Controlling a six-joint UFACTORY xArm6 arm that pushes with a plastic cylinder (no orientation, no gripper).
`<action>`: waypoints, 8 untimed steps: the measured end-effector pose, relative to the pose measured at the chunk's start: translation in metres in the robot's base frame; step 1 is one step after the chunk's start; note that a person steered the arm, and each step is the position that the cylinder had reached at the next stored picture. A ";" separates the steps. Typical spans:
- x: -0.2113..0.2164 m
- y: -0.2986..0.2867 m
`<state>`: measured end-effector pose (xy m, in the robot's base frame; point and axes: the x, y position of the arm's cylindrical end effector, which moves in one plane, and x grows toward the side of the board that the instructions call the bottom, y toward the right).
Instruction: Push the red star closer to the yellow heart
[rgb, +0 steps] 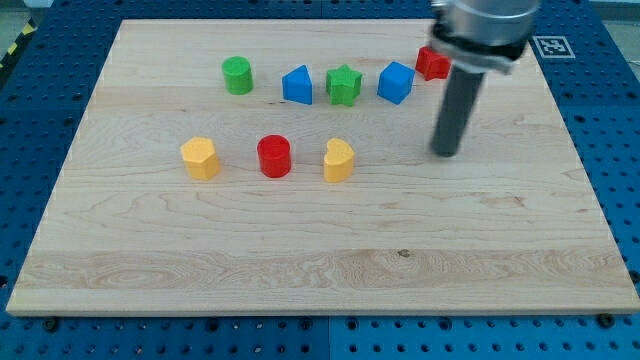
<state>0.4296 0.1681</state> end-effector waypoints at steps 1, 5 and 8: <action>-0.044 0.057; -0.200 -0.040; -0.158 -0.059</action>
<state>0.2715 0.1087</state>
